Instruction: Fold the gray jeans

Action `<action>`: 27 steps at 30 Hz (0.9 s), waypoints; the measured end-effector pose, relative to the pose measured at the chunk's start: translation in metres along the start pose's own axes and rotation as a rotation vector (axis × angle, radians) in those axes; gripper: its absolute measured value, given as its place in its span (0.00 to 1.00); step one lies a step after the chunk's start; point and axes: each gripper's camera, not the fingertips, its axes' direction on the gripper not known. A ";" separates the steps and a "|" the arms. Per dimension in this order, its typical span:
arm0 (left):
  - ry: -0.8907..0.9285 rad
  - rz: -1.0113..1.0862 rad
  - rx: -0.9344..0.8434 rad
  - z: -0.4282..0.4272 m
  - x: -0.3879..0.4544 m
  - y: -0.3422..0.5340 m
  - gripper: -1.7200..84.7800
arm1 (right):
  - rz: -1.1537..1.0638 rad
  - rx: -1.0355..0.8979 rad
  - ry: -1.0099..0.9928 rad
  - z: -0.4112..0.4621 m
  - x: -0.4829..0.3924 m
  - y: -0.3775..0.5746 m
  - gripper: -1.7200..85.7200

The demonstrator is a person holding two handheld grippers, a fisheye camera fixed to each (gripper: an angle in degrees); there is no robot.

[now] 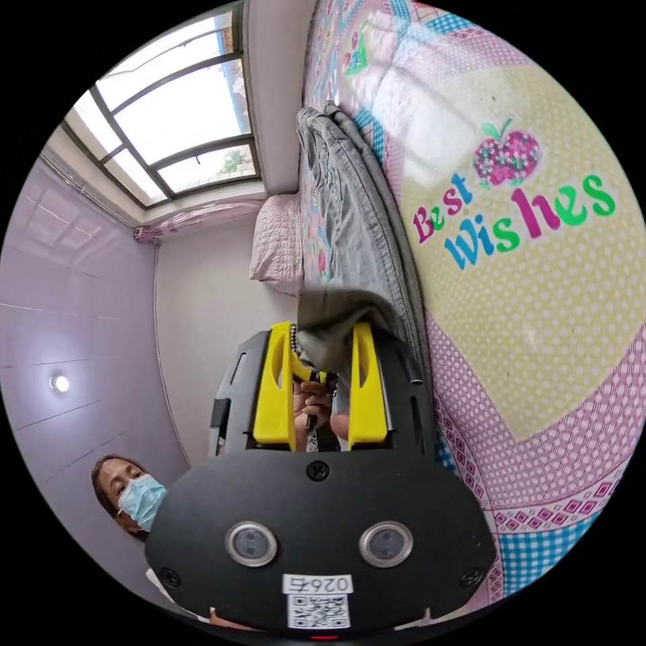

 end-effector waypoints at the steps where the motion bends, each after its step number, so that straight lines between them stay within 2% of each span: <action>1: 0.039 0.045 0.008 -0.002 0.008 0.000 0.18 | -0.025 0.004 -0.003 0.005 -0.003 0.003 0.12; 3: 0.056 0.112 0.036 -0.007 0.024 0.006 0.16 | -0.062 0.014 -0.009 0.012 -0.009 0.010 0.12; 5: -0.011 0.201 0.023 -0.005 0.043 0.014 0.09 | -0.149 0.012 0.014 0.021 -0.025 0.021 0.12; 7: -0.147 0.284 -0.042 0.014 0.058 0.021 0.02 | -0.234 -0.008 0.086 0.035 -0.039 0.030 0.11; 12: -0.279 0.306 -0.289 0.096 0.028 0.010 0.01 | -0.413 -0.117 0.346 0.110 -0.049 0.043 0.06; 14: -0.546 0.297 -0.350 0.118 0.011 0.000 0.01 | -0.484 -0.206 0.713 0.157 -0.041 0.041 0.04; 15: -0.738 0.270 -0.356 0.122 -0.002 -0.007 0.01 | -0.508 -0.229 0.802 0.165 -0.038 0.041 0.03; 16: -0.742 0.256 -0.382 0.121 -0.012 -0.012 0.01 | -0.542 -0.273 0.843 0.175 -0.033 0.042 0.02; 18: -0.652 0.212 -0.315 0.111 -0.017 -0.008 0.01 | -0.520 -0.255 0.775 0.171 -0.029 0.044 0.02; 21: -0.525 0.281 -0.285 0.110 -0.006 0.021 0.01 | -0.574 -0.185 0.760 0.162 -0.039 0.074 0.02; 23: -0.440 0.331 -0.298 0.119 -0.004 0.047 0.01 | -0.647 -0.172 0.682 0.161 -0.044 0.110 0.02; 26: -0.511 0.349 -0.334 0.145 -0.024 0.080 0.01 | -0.702 -0.162 0.741 0.178 -0.029 0.132 0.01; 27: -0.613 0.328 -0.370 0.157 -0.040 0.083 0.01 | -0.692 -0.176 0.778 0.185 -0.022 0.130 0.01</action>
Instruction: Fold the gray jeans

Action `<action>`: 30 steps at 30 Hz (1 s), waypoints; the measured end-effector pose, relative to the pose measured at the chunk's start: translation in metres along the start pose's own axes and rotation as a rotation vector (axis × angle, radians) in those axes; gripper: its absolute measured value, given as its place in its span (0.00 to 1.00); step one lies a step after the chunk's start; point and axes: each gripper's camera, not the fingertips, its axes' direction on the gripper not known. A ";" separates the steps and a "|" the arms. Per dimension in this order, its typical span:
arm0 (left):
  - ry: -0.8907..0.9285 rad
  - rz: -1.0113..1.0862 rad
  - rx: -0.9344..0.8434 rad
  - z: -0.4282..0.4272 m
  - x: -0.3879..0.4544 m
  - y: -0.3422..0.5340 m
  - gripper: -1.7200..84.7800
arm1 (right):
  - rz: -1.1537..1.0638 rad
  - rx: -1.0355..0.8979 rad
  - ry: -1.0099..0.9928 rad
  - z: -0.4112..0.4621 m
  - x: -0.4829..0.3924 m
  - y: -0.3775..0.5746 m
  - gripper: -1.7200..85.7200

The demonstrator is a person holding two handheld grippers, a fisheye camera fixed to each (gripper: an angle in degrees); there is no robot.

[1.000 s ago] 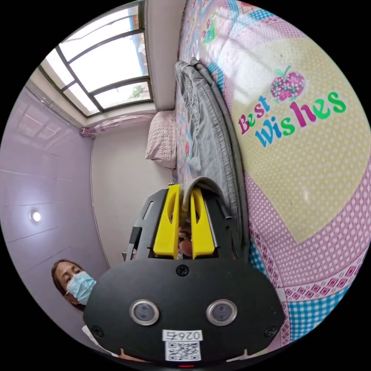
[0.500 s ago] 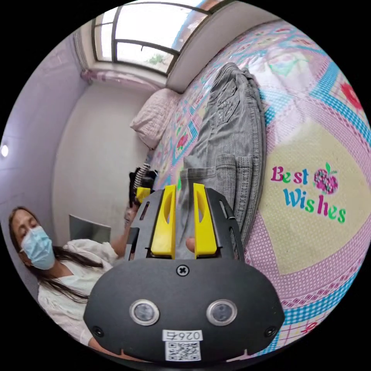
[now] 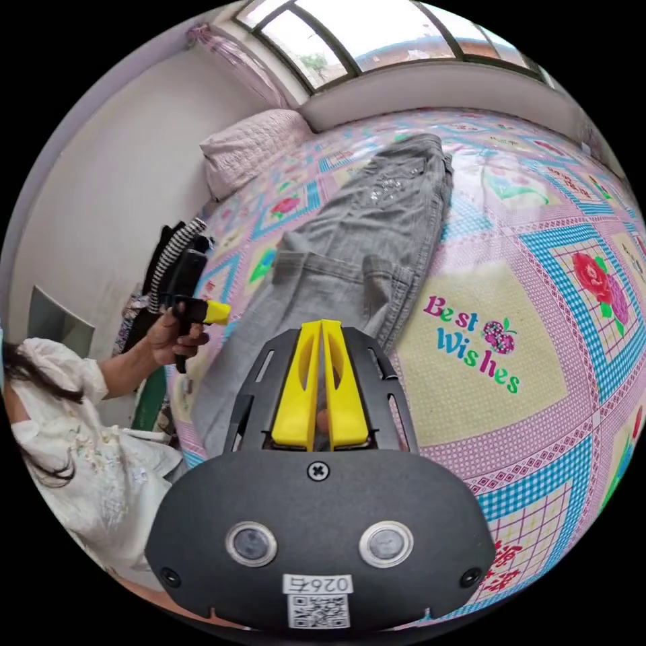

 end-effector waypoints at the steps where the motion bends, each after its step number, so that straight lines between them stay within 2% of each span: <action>1: -0.088 -0.043 -0.049 0.014 -0.009 0.001 0.01 | -0.008 -0.078 0.027 0.021 0.004 -0.005 0.01; 3: -0.063 -0.059 -0.007 0.019 -0.014 0.007 0.01 | 0.016 -0.122 -0.028 0.034 0.014 -0.010 0.01; 6: -0.117 -0.034 0.049 0.017 0.003 0.027 0.01 | 0.015 0.006 -0.077 0.006 0.012 0.002 0.01; 11: -0.180 0.066 0.106 0.017 0.044 0.087 0.01 | -0.006 0.070 -0.108 -0.034 -0.003 0.072 0.01; 15: -0.222 0.109 0.116 0.050 0.064 0.137 0.01 | 0.016 0.120 -0.171 -0.040 -0.011 0.132 0.02; 18: -0.413 0.030 0.026 0.086 0.044 0.145 0.01 | 0.009 0.013 -0.075 -0.017 -0.013 0.148 0.01; 21: -0.332 -0.087 0.126 0.084 0.030 0.158 0.01 | 0.061 -0.001 -0.107 -0.022 0.001 0.149 0.01; 25: -0.589 -0.041 0.175 0.074 0.061 0.190 0.02 | 0.076 0.054 -0.005 -0.066 -0.003 0.176 0.03; 26: -0.600 -0.034 0.180 0.075 0.064 0.195 0.02 | 0.087 0.070 -0.017 -0.075 -0.004 0.187 0.04; 27: -0.604 -0.026 0.187 0.077 0.069 0.203 0.03 | 0.095 0.077 -0.025 -0.078 -0.005 0.193 0.05; 30: -0.625 -0.047 0.210 0.090 0.069 0.219 0.17 | 0.152 0.089 -0.066 -0.083 -0.003 0.218 0.09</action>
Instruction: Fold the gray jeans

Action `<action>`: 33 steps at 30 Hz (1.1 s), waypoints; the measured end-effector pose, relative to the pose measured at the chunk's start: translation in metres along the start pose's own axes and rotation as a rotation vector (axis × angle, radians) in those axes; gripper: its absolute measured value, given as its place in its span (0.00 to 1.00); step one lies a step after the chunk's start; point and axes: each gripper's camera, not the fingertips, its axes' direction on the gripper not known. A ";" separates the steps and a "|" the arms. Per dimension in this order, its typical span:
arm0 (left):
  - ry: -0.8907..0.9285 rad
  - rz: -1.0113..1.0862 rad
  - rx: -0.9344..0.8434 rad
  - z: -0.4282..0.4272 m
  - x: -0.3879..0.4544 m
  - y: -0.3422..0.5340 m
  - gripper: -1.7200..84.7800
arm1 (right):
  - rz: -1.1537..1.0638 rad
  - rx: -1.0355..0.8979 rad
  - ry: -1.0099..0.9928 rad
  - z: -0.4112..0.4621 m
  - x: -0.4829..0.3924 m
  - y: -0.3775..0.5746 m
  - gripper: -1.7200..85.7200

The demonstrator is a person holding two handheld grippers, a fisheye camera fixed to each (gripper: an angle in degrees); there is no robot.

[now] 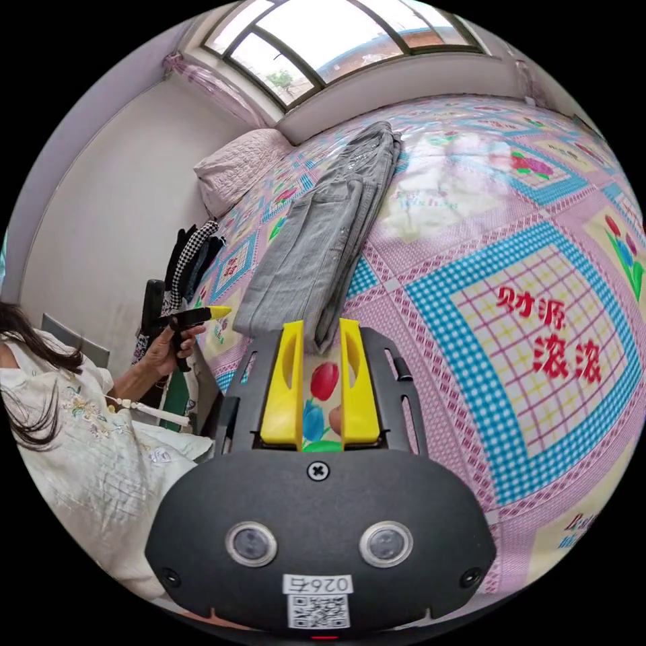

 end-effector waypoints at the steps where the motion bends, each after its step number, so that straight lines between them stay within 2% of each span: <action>1: -0.018 -0.025 0.024 0.005 0.000 0.008 0.20 | 0.024 0.002 -0.021 0.000 0.004 0.007 0.11; 6: 0.125 -0.099 0.032 0.028 0.001 0.021 0.22 | 0.102 0.001 -0.097 0.003 0.018 0.012 0.15; 11: 0.128 -0.123 0.113 0.032 -0.001 0.025 0.22 | 0.154 0.012 -0.165 -0.002 0.036 -0.001 0.17; 14: 0.148 -0.200 0.161 0.033 -0.014 0.025 0.18 | 0.196 0.024 -0.237 -0.004 0.052 -0.013 0.16; 17: 0.145 -0.274 0.150 0.032 -0.033 0.025 0.10 | 0.201 0.013 -0.271 -0.007 0.064 -0.029 0.14; 19: 0.210 -0.300 0.153 0.031 -0.047 0.027 0.09 | 0.212 0.004 -0.286 -0.009 0.073 -0.035 0.13; 25: 0.257 -0.286 0.167 0.023 -0.063 0.027 0.06 | 0.290 0.004 -0.361 -0.016 0.103 -0.048 0.08; 33: 0.347 -0.289 0.163 0.009 -0.086 0.024 0.05 | 0.309 0.109 -0.328 -0.033 0.093 -0.045 0.10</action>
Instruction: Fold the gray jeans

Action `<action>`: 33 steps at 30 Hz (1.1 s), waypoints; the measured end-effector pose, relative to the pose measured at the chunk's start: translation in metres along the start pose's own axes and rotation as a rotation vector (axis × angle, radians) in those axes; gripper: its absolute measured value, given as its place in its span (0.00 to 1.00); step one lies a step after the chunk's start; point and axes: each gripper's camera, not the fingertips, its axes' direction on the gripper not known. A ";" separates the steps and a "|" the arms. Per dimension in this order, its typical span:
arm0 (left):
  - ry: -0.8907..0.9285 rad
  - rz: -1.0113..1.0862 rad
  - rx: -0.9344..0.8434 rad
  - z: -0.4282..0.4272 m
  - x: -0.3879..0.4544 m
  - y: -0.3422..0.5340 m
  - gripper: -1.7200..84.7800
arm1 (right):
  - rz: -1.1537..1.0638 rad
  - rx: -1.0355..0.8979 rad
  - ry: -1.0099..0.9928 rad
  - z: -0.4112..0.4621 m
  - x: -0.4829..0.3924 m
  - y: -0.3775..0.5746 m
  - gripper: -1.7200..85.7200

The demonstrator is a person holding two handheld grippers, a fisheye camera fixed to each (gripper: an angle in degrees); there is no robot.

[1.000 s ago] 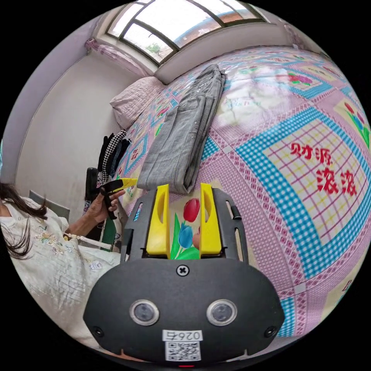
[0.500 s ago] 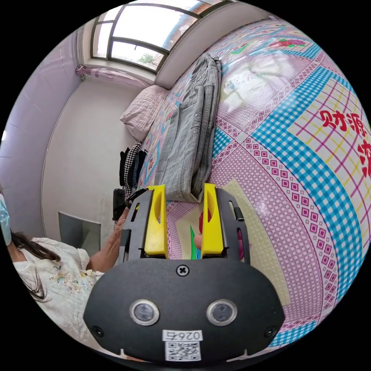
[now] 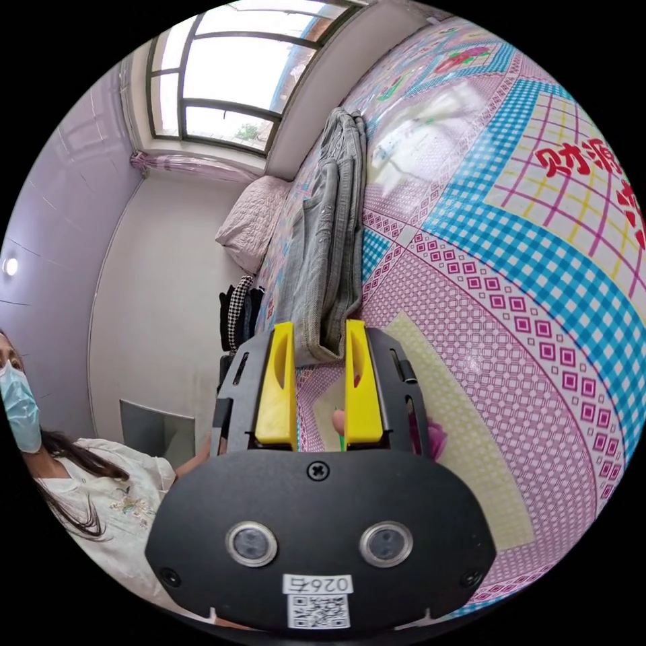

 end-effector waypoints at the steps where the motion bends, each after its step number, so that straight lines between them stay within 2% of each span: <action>1: 0.015 -0.005 0.000 -0.003 -0.003 -0.001 0.05 | -0.005 0.000 0.031 0.000 -0.003 -0.001 0.09; 6: 0.063 -0.037 0.007 -0.014 -0.011 -0.006 0.05 | -0.068 0.028 0.058 -0.017 -0.022 0.007 0.16; 9: 0.069 -0.029 -0.002 -0.020 -0.013 -0.011 0.05 | -0.105 0.079 0.156 -0.027 -0.036 0.024 0.18; 13: 0.077 -0.023 -0.003 -0.029 -0.014 -0.016 0.05 | -0.134 0.087 0.189 -0.014 -0.047 0.017 0.15; 17: 0.094 -0.011 -0.015 -0.037 -0.013 -0.022 0.04 | -0.188 0.043 0.311 0.001 -0.061 0.001 0.05; 25: 0.096 0.100 -0.138 -0.081 0.017 -0.007 0.02 | -0.183 -0.007 0.212 -0.039 -0.074 0.026 0.02; 33: 0.229 0.008 -0.222 -0.140 0.033 0.060 0.02 | -0.055 -0.060 0.023 -0.098 -0.088 0.111 0.02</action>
